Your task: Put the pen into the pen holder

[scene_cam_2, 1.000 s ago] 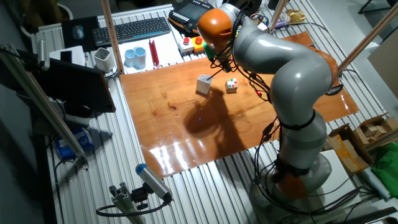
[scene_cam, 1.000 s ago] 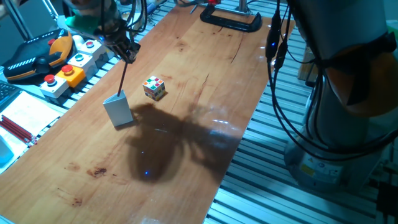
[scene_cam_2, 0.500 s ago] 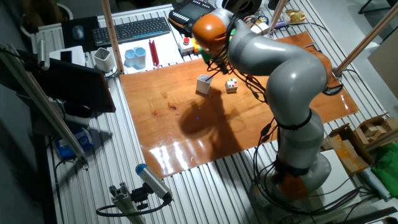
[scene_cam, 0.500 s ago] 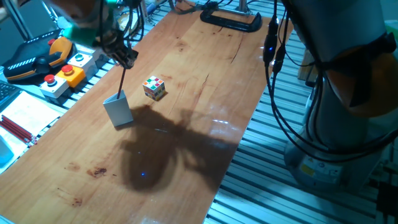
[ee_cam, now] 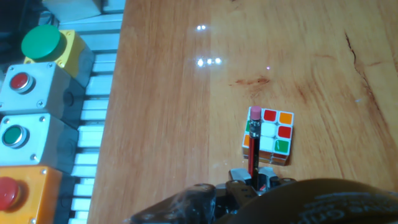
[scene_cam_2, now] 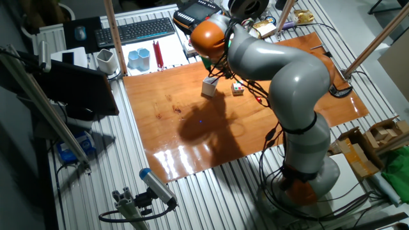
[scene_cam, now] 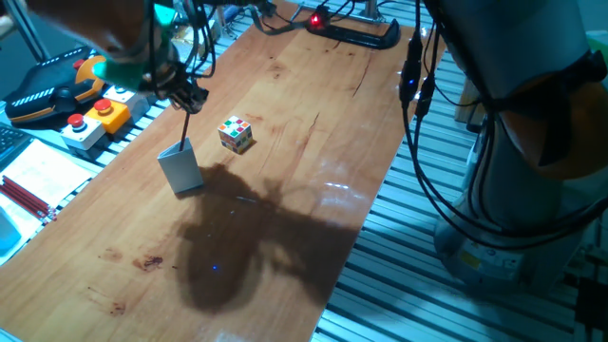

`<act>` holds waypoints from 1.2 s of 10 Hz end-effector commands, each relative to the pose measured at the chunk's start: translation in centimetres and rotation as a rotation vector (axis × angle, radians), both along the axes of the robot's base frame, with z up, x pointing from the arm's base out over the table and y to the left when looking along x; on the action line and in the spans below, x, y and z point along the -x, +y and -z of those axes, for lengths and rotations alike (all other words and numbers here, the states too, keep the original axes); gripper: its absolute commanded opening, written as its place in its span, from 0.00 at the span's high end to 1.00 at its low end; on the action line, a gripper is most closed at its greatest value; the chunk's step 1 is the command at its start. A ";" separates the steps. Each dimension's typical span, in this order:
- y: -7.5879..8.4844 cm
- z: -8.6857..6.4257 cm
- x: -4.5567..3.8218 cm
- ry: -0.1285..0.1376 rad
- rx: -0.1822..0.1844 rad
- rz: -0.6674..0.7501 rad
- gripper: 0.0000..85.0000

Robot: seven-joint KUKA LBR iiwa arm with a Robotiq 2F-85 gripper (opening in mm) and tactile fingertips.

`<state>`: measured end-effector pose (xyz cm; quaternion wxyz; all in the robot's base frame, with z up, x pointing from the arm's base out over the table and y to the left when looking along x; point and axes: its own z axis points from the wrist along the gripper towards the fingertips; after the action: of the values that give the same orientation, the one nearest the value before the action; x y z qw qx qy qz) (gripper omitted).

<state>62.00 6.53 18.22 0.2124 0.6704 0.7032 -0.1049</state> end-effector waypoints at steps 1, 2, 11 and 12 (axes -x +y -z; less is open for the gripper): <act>0.1 0.2 -0.03 -0.004 0.012 -0.006 0.99; 0.2 0.5 -0.15 -0.006 0.023 -0.010 0.99; 1.2 2.6 -0.14 -0.024 0.026 -0.009 0.99; 1.3 2.8 -0.06 -0.028 0.028 -0.011 0.99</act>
<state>62.06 7.80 15.38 0.2319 0.6648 0.7024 -0.1042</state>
